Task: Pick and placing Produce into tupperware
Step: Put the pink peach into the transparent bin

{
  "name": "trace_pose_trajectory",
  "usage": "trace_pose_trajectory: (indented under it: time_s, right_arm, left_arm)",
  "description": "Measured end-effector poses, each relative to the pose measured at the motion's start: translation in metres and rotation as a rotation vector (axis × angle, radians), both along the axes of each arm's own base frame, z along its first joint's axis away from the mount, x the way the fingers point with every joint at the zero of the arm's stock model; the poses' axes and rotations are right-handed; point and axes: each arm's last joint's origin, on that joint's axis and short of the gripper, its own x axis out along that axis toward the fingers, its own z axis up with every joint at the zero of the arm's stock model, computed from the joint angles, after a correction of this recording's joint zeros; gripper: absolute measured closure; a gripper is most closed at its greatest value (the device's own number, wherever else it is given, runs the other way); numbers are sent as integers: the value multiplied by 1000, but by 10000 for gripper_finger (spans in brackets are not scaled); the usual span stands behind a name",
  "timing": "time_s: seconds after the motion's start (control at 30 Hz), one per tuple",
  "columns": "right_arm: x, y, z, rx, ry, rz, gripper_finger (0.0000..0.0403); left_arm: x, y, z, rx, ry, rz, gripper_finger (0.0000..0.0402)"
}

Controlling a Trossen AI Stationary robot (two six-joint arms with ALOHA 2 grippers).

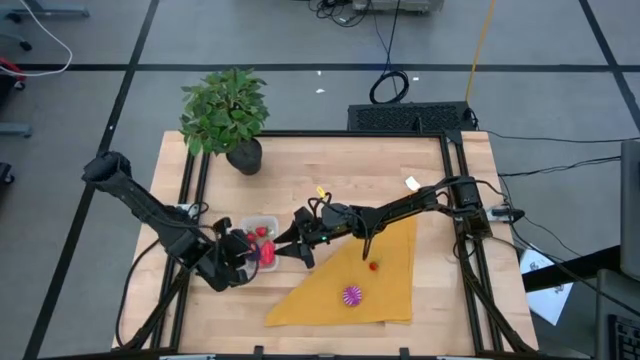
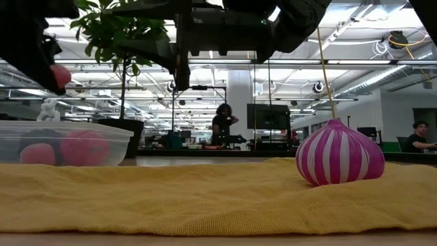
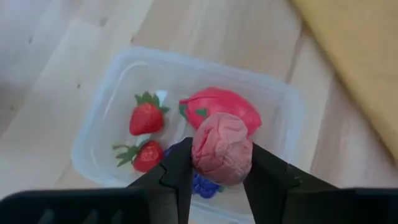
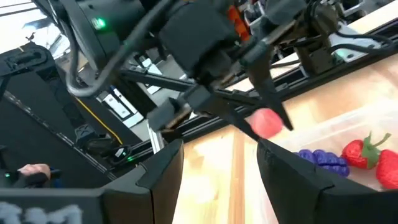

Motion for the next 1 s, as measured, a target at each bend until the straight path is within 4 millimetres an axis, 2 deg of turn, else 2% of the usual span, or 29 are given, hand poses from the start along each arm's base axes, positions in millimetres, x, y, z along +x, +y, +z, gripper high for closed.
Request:
trace_pose_trajectory:
  time_s: [0.4, 0.7, 1.0]
  right_arm:
    - [0, 2, 1, 4, -11, 5, 206]
    - [0, 3, 1, -2, -13, 8, 206]
    - [0, 3, 1, -19, -17, 13, 206]
  left_arm:
    - [27, 14, -32, -15, 178, 144, 284]
    - [35, 24, -36, -20, 185, 207, 284]
    - [36, 25, -36, -43, 187, 224, 284]
